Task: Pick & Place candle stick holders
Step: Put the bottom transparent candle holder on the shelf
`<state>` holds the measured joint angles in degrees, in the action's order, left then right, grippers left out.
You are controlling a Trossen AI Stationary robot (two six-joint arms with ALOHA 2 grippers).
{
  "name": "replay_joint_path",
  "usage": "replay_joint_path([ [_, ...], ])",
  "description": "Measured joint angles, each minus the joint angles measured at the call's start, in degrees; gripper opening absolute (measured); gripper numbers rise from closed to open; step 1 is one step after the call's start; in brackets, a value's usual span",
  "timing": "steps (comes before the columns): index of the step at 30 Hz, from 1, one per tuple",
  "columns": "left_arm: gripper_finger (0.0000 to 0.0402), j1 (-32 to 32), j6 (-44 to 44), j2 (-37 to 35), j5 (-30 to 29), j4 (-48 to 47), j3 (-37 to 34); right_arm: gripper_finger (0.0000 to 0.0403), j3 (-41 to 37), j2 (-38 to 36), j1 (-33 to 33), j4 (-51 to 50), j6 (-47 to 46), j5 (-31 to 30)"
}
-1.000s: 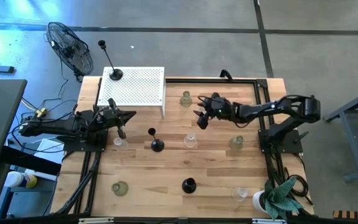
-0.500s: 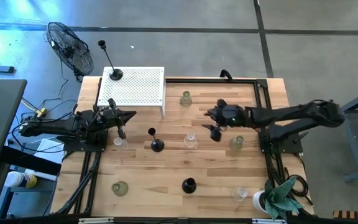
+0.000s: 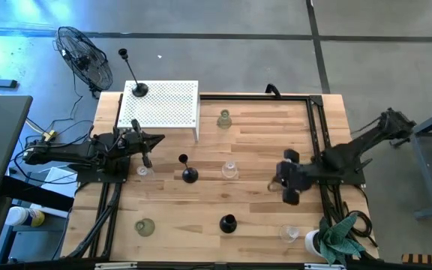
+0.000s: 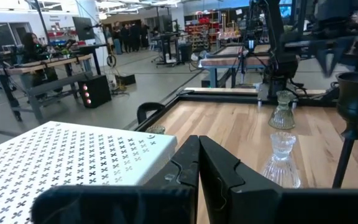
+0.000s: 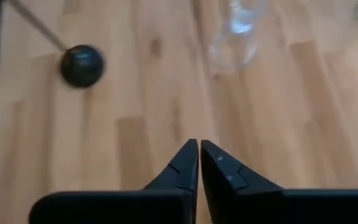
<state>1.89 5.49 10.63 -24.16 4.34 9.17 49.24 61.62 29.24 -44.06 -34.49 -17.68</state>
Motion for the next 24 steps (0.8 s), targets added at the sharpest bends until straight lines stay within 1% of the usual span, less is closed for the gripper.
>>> replay_joint_path([
  [4, 0.0002, 0.0, 0.1, 0.0, 0.7, 0.0, 0.0, 0.0033, 5.3, 4.7, 7.1, -7.1, -11.9, 0.7],
  [9, 0.0002, 0.0, 0.8, 0.0, 0.7, 0.0, 0.0, 0.0037, 14.7, 14.0, 16.5, -18.5, -27.2, 1.6],
  [11, 0.0002, 0.0, 1.4, 0.0, 0.7, 0.0, 0.0, 0.0049, 18.4, 17.4, 19.1, -22.2, -33.8, 2.0],
  [14, 0.0002, 0.0, 1.6, 0.0, 0.7, 0.0, 0.0, 0.0086, 22.7, 21.8, 22.0, -25.4, -41.3, 5.6],
  [17, 0.0002, 0.0, 1.6, 0.0, 0.7, -0.1, 0.0, 0.0140, 25.1, 25.4, 24.9, -25.6, -48.1, 7.5],
  [21, 0.0002, 0.0, 0.6, 0.0, 1.2, -0.7, 0.0, 0.0216, 25.8, 29.1, 27.5, -25.6, -54.6, 7.6],
  [24, 0.0002, 0.0, -0.1, 0.0, 1.5, -1.3, 0.0, 0.0259, 25.6, 31.4, 28.2, -25.7, -57.0, 9.0],
])
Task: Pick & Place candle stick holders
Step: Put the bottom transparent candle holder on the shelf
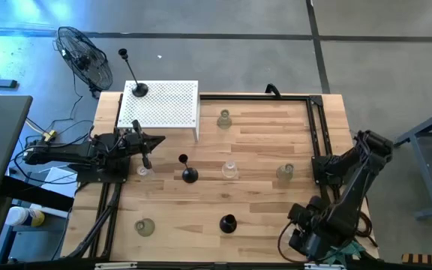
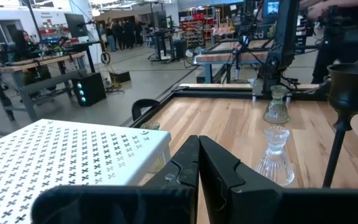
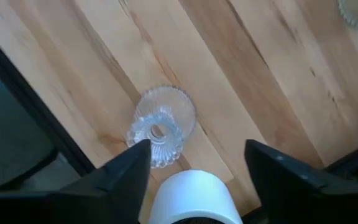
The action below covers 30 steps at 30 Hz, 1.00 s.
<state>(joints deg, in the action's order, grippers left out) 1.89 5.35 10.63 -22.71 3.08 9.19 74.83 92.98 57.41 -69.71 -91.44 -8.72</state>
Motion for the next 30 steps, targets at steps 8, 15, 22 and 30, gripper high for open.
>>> replay_joint_path([
  [8, 0.0002, 0.0, -2.1, 0.0, 0.2, -0.8, 0.0, 0.0287, 0.0, 1.4, 0.0, 1.7, 0.3, -0.1],
  [15, 0.0002, 0.0, -2.6, 0.0, 0.9, -2.0, 0.0, 0.0289, 0.0, 1.4, 0.0, 6.3, 1.7, -3.3],
  [22, 0.0002, 0.0, -2.6, 0.0, 0.9, -2.0, 0.0, 0.0289, -3.1, 1.5, -0.1, 7.1, -0.7, 0.2],
  [30, 0.0002, 0.0, -2.6, 0.0, 0.9, -2.1, 0.0, 0.0295, -4.7, 1.3, -0.1, 9.5, -0.6, 1.7],
])
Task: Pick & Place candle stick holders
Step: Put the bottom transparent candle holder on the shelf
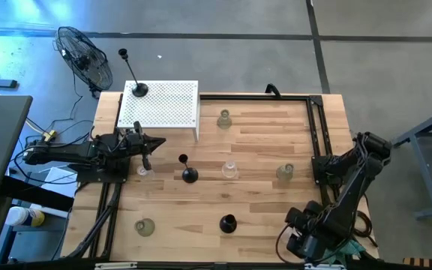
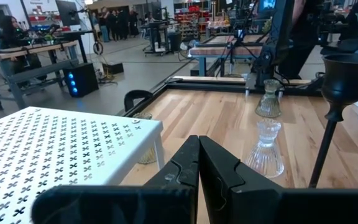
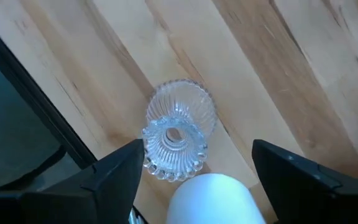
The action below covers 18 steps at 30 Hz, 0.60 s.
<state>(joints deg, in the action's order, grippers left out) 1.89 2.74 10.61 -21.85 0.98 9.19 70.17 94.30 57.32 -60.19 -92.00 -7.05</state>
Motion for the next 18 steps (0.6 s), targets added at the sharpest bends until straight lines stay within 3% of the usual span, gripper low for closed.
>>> replay_joint_path([
  [18, 0.0002, 0.0, 0.0, 0.0, 0.0, -1.0, 0.0, 0.0296, -0.3, -4.9, 0.0, -0.5, 1.0, -0.6],
])
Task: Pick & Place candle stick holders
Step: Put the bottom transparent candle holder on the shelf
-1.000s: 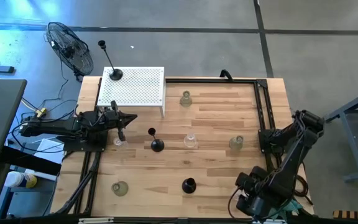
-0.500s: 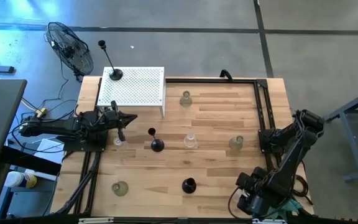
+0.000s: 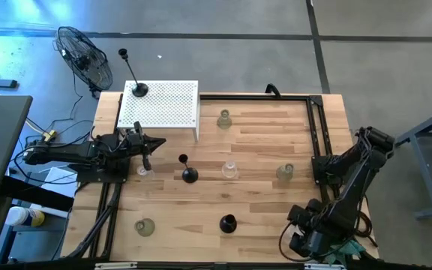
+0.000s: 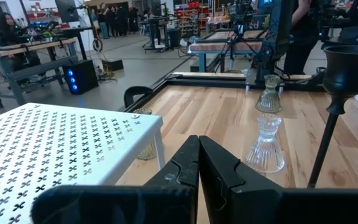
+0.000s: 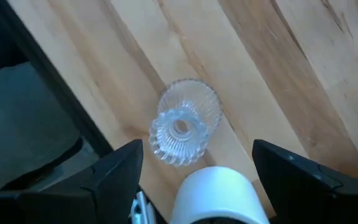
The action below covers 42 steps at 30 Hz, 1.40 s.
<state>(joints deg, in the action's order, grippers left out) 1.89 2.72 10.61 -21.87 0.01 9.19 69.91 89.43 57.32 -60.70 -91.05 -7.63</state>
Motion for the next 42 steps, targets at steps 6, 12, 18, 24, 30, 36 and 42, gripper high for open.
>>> replay_joint_path([
  [6, 0.0002, 0.0, 0.0, 0.0, 0.0, -0.2, 0.0, 0.0307, 0.0, -0.5, -0.3, 0.6, 0.3, 0.6],
  [12, 0.0002, 0.0, 0.0, 0.0, 0.0, -0.2, 0.0, 0.0368, 0.0, -0.5, -0.3, -0.2, -1.6, -0.4],
  [18, 0.0002, 0.0, 0.0, 0.0, 0.6, -0.2, 0.0, 0.0397, 0.0, -0.5, 0.1, 4.6, 0.1, -2.4],
  [24, 0.0002, 0.0, 0.0, 0.0, 0.7, -0.2, 0.0, 0.0395, 0.0, -0.1, 1.3, 8.9, 2.6, -4.7],
  [30, 0.0002, 0.0, 0.0, 0.0, 0.8, -0.2, 0.0, 0.0395, 0.1, -0.1, 1.7, 7.9, 2.4, -1.3],
  [36, 0.0002, 0.0, 0.0, 0.0, 0.8, -0.2, 0.0, 0.0394, -2.2, 0.2, 1.5, 5.0, -0.4, -0.3],
  [42, 0.0002, 0.0, -0.1, 0.0, 0.8, -0.6, 0.0, 0.0394, -8.4, 0.3, 1.6, 13.8, -0.2, 1.0],
])
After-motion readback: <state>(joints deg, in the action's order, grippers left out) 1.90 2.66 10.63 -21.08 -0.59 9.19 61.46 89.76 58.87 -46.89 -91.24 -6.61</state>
